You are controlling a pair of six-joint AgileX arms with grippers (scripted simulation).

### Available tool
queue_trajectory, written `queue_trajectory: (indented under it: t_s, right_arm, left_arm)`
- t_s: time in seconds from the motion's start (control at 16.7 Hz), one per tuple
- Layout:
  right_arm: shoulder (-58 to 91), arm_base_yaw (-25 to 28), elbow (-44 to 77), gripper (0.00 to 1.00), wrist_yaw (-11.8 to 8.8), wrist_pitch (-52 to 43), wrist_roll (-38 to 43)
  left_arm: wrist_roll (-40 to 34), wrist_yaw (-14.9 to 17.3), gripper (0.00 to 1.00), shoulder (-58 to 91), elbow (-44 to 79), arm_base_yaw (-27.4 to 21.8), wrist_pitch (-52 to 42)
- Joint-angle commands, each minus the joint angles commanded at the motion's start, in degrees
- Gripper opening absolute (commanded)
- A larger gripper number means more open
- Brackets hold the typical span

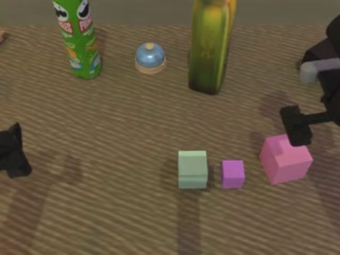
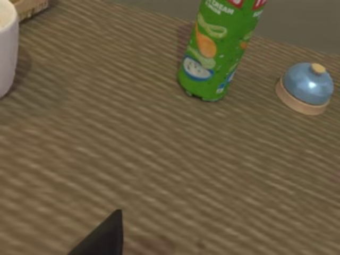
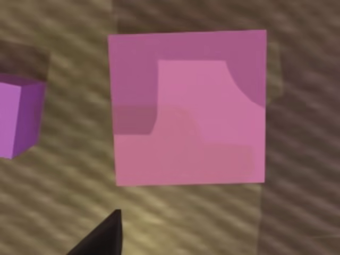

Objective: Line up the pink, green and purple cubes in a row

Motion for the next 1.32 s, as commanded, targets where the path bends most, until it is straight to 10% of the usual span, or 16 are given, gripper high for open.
queue_trajectory:
  t_s: [0.84,1.32]
  right_arm:
    - [20.8,3.6,17.9,1.0,-0.3,-11.4,1.5]
    - [26.1,3.8,10.3,1.0,-0.2,1.8,1.6]
  left_arm:
    - [15.1,1.2,1.0,-25.5,-20.3,7.3,16.5]
    - [15.1,1.2,1.0,-25.5,-20.3,7.3,16.5]
